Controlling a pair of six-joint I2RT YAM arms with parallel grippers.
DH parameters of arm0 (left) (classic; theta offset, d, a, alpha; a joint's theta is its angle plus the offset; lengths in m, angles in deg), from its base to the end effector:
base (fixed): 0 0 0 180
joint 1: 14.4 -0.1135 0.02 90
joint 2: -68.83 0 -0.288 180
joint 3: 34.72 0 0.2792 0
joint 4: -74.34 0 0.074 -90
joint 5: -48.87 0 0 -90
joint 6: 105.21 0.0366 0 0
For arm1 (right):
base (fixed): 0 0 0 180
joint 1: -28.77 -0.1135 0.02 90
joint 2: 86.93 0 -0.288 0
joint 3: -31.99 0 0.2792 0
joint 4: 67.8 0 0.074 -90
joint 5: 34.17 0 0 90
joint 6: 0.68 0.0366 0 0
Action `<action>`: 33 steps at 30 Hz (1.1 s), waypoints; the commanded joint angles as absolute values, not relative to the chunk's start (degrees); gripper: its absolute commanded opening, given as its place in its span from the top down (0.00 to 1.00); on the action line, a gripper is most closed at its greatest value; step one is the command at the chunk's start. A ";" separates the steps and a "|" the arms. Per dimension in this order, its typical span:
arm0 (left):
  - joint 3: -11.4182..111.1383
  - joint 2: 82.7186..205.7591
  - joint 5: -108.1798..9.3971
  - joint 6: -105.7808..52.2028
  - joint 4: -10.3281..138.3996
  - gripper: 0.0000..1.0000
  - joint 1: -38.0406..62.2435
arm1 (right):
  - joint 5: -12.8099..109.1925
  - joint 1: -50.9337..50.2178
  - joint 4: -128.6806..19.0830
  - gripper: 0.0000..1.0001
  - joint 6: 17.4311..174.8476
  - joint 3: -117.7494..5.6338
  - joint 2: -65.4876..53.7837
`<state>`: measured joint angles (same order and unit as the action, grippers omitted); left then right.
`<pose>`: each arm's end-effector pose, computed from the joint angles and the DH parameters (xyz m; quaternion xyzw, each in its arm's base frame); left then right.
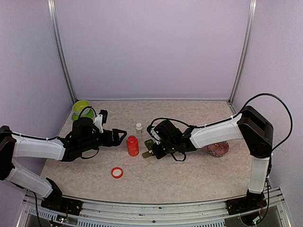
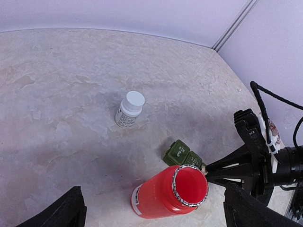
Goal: Sort the pills into containers
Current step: Pick up the pill from the compartment of the pill container.
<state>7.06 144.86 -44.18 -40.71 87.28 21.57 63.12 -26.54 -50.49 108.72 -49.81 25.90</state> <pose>0.2289 -0.1685 0.1957 0.0903 0.8206 -0.3071 0.4735 0.2567 0.3627 0.1526 -0.2660 0.8943 0.1681 0.3181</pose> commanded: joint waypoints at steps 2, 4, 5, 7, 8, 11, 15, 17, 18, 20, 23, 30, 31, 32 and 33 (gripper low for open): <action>6.32 144.67 -44.90 -40.88 89.01 0.01 21.09 | 62.87 -26.08 -51.01 0.85 108.67 -50.76 26.85; 6.33 144.77 -44.95 -40.90 89.05 0.01 21.05 | 62.78 -26.08 -51.13 0.86 108.51 -50.84 26.82; 6.37 144.79 -44.94 -40.88 89.03 0.01 21.03 | 62.75 -26.10 -51.07 0.86 108.49 -50.91 26.80; 6.43 144.73 -44.95 -40.88 89.09 0.01 21.04 | 62.71 -26.09 -51.00 0.88 108.27 -51.06 26.77; 6.37 144.77 -44.95 -40.92 89.13 0.01 21.04 | 62.69 -26.13 -51.00 0.88 108.16 -51.14 26.68; 6.36 144.86 -45.05 -40.87 89.11 0.01 21.05 | 62.63 -26.12 -50.98 0.89 107.87 -51.26 26.48; 6.40 145.03 -45.12 -40.87 89.09 0.01 21.03 | 62.77 -26.07 -50.69 0.90 107.65 -51.36 25.85; 6.35 144.99 -45.14 -40.88 89.14 0.01 21.03 | 62.86 -26.07 -50.60 0.90 107.66 -51.42 25.45; 6.37 144.96 -45.09 -40.87 89.12 0.01 21.06 | 62.96 -26.07 -50.52 0.90 107.58 -51.39 25.28; 6.41 144.95 -45.09 -40.96 89.14 0.01 21.03 | 63.22 -26.08 -50.46 0.90 107.45 -51.38 24.95; 6.43 144.90 -45.15 -40.96 89.13 0.01 21.09 | 63.26 -26.08 -50.19 0.91 107.24 -51.45 24.75; 6.39 145.03 -45.11 -40.96 89.09 0.01 21.07 | 62.66 -26.10 -50.17 0.92 107.34 -51.42 22.90; 6.39 145.02 -45.09 -40.96 89.17 0.01 21.04 | 62.68 -26.08 -50.14 0.92 107.25 -51.40 22.46; 6.36 145.03 -45.11 -40.97 89.10 0.01 21.02 | 62.69 -26.13 -50.12 0.92 107.18 -51.40 22.08; 6.36 145.03 -45.09 -40.97 89.14 0.01 21.03 | 62.69 -26.08 -50.16 0.92 107.15 -51.38 21.71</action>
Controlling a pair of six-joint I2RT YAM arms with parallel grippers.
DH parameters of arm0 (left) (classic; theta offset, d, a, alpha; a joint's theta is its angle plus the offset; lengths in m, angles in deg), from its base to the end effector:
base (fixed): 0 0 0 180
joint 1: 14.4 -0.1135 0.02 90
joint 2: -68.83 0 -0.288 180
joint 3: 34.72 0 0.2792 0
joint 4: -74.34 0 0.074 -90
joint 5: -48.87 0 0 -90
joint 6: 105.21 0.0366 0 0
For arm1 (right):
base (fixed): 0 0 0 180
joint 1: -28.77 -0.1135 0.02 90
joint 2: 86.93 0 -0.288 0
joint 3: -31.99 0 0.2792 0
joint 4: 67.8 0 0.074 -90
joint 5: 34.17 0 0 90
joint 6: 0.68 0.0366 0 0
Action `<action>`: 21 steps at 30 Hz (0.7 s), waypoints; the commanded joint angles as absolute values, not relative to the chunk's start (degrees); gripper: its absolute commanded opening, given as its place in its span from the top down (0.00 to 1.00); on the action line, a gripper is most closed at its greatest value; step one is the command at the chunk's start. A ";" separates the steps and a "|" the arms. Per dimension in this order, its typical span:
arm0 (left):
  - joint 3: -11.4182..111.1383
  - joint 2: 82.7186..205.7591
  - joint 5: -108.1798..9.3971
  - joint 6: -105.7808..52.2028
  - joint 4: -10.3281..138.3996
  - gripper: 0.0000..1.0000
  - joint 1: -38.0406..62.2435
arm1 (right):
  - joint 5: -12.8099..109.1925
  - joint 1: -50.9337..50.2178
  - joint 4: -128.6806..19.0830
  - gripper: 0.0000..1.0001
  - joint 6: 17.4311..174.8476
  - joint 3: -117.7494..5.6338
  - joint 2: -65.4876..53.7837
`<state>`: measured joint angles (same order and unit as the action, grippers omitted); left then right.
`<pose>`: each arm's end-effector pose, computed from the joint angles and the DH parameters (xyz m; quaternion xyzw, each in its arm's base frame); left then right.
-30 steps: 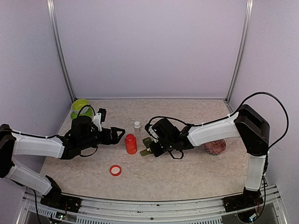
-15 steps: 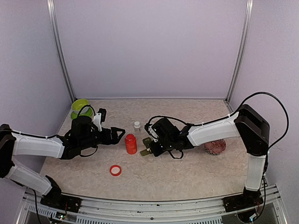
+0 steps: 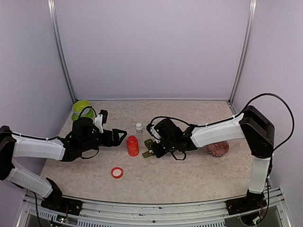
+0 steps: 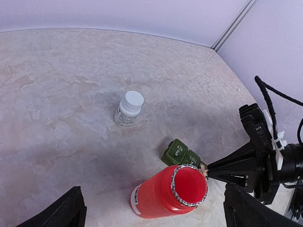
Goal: Sort the pills into containers
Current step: Pick up the pill from the compartment of the pill container, then place the pill in the pill bottle.
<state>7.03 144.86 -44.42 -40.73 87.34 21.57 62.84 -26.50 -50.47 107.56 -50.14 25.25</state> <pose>0.2288 -0.1686 0.1956 0.0913 0.8203 -0.3088 0.4728 0.2573 0.3633 0.1592 -0.2742 0.8888 0.1714 0.3247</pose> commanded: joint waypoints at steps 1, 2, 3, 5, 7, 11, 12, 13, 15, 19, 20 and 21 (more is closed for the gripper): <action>6.34 145.01 -45.15 -40.97 89.18 0.01 21.05 | 62.60 -26.08 -50.13 0.92 107.12 -51.38 21.37; 6.41 145.08 -45.21 -41.01 89.18 0.01 21.05 | 62.53 -26.12 -50.17 0.92 107.03 -51.48 21.21; 6.38 145.07 -45.18 -40.97 89.19 0.01 21.04 | 62.51 -26.08 -50.15 0.92 107.06 -51.51 20.99; 6.41 145.06 -45.19 -40.97 89.19 0.01 21.09 | 62.41 -26.10 -50.07 0.92 106.95 -51.60 20.89; 6.39 145.11 -45.21 -41.04 89.22 0.01 21.03 | 62.28 -26.08 -49.96 0.92 106.78 -51.89 20.98; 6.37 145.29 -44.96 -41.12 89.18 0.01 21.05 | 61.47 -26.56 -49.76 0.92 106.56 -53.11 20.54; 6.45 145.32 -44.84 -41.13 89.10 0.01 21.05 | 61.43 -26.78 -49.60 0.92 106.49 -53.75 20.31; 6.45 145.40 -44.72 -41.14 89.04 0.01 21.02 | 61.33 -27.04 -49.46 0.92 106.36 -54.38 20.15; 6.51 145.47 -44.52 -41.21 89.00 0.01 21.05 | 61.20 -27.53 -48.80 0.92 106.09 -56.00 19.95; 6.36 145.09 -43.93 -41.36 88.89 0.01 21.02 | 60.94 -28.53 -47.84 0.91 105.15 -59.87 20.39; 6.26 144.93 -43.79 -41.40 88.87 0.01 21.02 | 60.85 -28.77 -47.73 0.91 104.96 -60.71 20.65; 6.24 144.78 -43.67 -41.40 88.83 0.01 21.00 | 60.78 -28.91 -47.68 0.91 104.83 -61.40 20.98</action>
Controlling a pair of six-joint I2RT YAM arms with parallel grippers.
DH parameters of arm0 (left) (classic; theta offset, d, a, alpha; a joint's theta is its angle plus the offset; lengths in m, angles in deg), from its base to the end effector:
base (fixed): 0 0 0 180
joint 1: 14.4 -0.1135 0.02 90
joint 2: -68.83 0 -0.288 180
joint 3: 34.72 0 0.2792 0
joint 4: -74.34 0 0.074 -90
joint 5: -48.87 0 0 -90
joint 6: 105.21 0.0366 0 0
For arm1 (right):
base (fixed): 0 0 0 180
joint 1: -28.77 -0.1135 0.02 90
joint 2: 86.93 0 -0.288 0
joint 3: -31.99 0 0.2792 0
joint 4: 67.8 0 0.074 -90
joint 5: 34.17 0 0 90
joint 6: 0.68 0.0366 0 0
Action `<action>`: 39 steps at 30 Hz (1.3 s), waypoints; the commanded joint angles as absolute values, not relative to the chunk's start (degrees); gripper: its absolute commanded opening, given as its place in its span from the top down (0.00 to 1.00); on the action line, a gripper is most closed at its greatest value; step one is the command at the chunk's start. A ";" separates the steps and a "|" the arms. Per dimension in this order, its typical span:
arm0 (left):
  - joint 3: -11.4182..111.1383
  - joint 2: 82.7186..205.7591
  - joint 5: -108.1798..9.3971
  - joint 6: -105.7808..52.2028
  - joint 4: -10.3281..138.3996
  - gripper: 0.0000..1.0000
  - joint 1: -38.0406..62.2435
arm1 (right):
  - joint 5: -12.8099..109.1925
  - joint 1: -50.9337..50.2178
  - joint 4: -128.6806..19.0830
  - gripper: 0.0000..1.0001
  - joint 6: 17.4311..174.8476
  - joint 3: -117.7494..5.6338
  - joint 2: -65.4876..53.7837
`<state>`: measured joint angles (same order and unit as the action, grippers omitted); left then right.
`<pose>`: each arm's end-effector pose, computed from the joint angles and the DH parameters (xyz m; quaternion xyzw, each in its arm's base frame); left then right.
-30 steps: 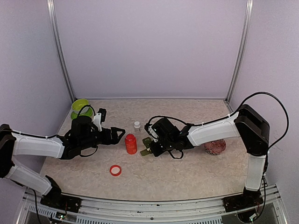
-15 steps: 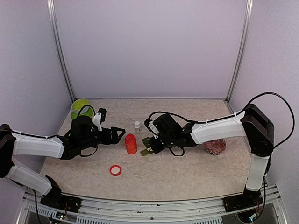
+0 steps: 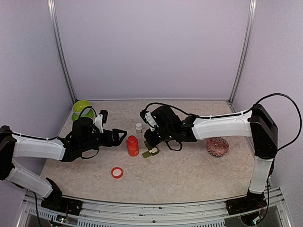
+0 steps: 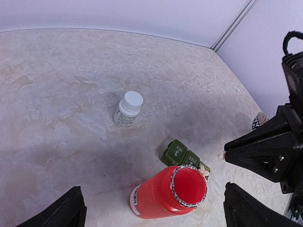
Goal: Sort the pills into containers
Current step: Place the pill in the pill bottle.
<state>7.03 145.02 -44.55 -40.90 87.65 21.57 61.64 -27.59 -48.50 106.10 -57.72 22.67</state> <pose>0.2291 -0.1689 0.1954 0.0907 0.8196 -0.3108 0.4727 0.2605 0.3849 0.2201 -0.2850 0.8562 0.2185 0.3714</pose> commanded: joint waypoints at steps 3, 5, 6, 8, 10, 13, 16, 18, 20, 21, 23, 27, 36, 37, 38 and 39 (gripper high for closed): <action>6.06 144.72 -43.63 -41.58 88.90 0.01 20.78 | 59.97 -29.38 -47.81 0.91 104.59 -63.51 22.11; 6.05 144.74 -43.69 -41.66 88.98 0.01 20.67 | 59.97 -29.72 -47.61 0.91 104.41 -65.12 23.17; 6.05 144.84 -43.82 -41.75 89.00 0.01 20.64 | 59.99 -29.87 -47.63 0.91 104.25 -65.83 23.78; 5.92 144.81 -43.93 -41.83 89.08 0.01 20.58 | 58.19 -30.09 -47.51 0.91 104.13 -67.12 24.93; 5.95 144.77 -43.88 -41.88 89.09 0.01 20.50 | 57.41 -30.25 -47.46 0.91 104.13 -68.15 26.16; 5.83 144.63 -44.00 -41.94 89.16 0.01 20.41 | 57.13 -30.47 -47.71 0.90 104.18 -69.34 27.86; 5.75 144.59 -43.93 -42.02 89.18 0.01 20.36 | 56.71 -30.57 -47.85 0.90 104.30 -69.95 28.87; 5.77 144.57 -43.92 -41.99 89.18 0.01 20.35 | 56.58 -30.56 -47.88 0.90 104.24 -70.00 29.08; 5.81 144.59 -43.92 -42.00 89.20 0.01 20.25 | 56.71 -30.56 -47.81 0.90 104.26 -69.87 28.93; 5.78 144.59 -43.89 -42.01 89.16 0.01 20.23 | 56.71 -30.56 -47.79 0.90 104.24 -69.62 28.75; 5.77 144.59 -43.97 -42.05 89.19 0.01 20.23 | 56.67 -30.60 -48.28 0.90 104.34 -68.69 27.85; 5.79 144.67 -44.16 -42.08 89.34 0.01 20.25 | 56.35 -30.69 -48.79 0.89 104.44 -67.29 27.16; 5.77 145.11 -44.56 -42.13 89.36 0.01 20.23 | 55.32 -31.24 -49.53 0.81 104.70 -66.56 28.11; 5.81 145.12 -44.58 -42.11 89.35 0.01 20.24 | 55.43 -31.20 -49.52 0.79 104.78 -66.45 28.16; 5.78 144.98 -44.57 -42.10 89.35 0.01 20.22 | 55.64 -31.17 -49.44 0.78 104.87 -66.43 27.99; 5.77 144.91 -44.54 -42.11 89.40 0.01 20.27 | 55.92 -31.18 -49.45 0.77 105.00 -66.20 27.55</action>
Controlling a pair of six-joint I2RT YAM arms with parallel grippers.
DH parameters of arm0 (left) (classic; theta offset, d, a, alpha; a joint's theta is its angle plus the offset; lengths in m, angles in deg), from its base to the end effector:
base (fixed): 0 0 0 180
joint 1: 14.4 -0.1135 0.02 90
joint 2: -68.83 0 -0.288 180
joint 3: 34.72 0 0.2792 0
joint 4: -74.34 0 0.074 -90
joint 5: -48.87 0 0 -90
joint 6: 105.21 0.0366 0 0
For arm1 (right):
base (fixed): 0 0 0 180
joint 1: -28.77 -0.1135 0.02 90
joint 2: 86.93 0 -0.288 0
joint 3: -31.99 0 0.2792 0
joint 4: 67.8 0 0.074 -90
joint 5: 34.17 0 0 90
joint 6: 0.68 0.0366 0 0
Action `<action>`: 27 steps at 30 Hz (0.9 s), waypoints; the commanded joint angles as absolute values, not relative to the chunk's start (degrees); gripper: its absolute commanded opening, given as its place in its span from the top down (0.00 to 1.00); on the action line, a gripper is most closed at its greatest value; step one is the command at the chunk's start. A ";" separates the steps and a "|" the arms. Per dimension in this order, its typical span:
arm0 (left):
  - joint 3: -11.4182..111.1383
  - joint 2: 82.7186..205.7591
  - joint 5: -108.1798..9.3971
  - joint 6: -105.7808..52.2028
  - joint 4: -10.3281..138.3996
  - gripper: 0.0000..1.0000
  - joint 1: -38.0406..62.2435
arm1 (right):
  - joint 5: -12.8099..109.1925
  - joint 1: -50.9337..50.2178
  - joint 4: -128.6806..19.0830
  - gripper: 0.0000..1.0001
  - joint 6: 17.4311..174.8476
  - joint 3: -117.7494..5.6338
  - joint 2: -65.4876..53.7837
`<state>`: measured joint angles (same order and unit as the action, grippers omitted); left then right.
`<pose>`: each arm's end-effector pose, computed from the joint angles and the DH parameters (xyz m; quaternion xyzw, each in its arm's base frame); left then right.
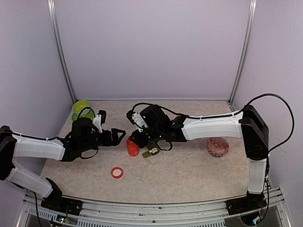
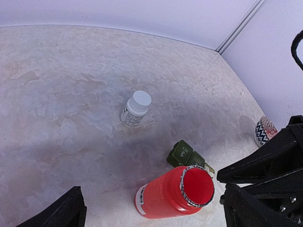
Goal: Sort the pills into containers
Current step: Place the pill in the pill bottle, then pick up the pill from the compartment of the pill container.
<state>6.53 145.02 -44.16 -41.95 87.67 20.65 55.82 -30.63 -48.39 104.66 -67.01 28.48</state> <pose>0.2305 -0.1641 0.1926 0.0747 0.8236 -0.3072 0.4709 0.2551 0.4313 0.2300 -0.3340 0.8253 0.2765 0.3619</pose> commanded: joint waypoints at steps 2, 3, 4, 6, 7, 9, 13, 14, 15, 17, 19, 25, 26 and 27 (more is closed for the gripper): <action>5.73 144.62 -44.52 -42.11 89.31 0.01 20.19 | 56.91 -31.18 -49.53 0.74 105.31 -65.15 26.27; 5.69 144.44 -44.44 -42.06 89.21 0.01 20.18 | 57.81 -31.17 -49.43 0.73 105.58 -64.37 25.37; 5.66 144.27 -44.39 -42.03 89.18 0.01 20.18 | 59.11 -31.17 -49.11 0.72 105.82 -63.50 24.50; 5.59 143.99 -44.40 -42.04 89.10 0.01 20.19 | 62.03 -31.17 -48.68 0.71 105.84 -61.44 22.89; 5.53 143.90 -44.41 -41.95 89.11 0.01 20.15 | 62.82 -31.11 -48.51 0.70 105.85 -59.97 22.00; 5.60 143.97 -44.46 -42.01 89.11 0.01 20.18 | 63.92 -30.88 -48.02 0.70 106.16 -57.68 20.74; 5.68 144.33 -44.84 -42.13 89.26 0.01 20.17 | 66.52 -30.28 -46.69 0.69 107.47 -54.16 19.14; 5.57 144.30 -44.85 -42.19 89.33 0.01 20.16 | 67.14 -30.12 -46.36 0.69 107.80 -53.50 19.00; 5.59 144.40 -44.93 -42.19 89.35 0.01 20.22 | 67.68 -29.81 -46.10 0.69 108.47 -52.94 18.90; 5.62 144.58 -44.99 -42.19 89.44 0.01 20.20 | 67.83 -29.10 -46.27 0.68 109.21 -51.80 18.93; 5.69 144.81 -45.10 -42.27 89.54 0.01 20.17 | 67.20 -28.42 -46.54 0.68 109.63 -51.21 19.25; 5.70 144.77 -45.05 -42.11 89.51 0.01 20.17 | 65.44 -26.78 -47.00 0.69 109.54 -51.38 20.87; 5.70 144.69 -45.07 -42.10 89.48 0.01 20.19 | 65.15 -26.64 -47.04 0.70 109.46 -51.39 21.09; 5.67 144.66 -45.03 -42.06 89.46 0.01 20.18 | 64.80 -26.54 -47.19 0.70 109.38 -51.32 21.27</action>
<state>6.23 144.95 -44.62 -41.97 88.04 20.50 65.72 -27.28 -46.86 108.74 -51.62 20.42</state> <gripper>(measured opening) 0.989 0.307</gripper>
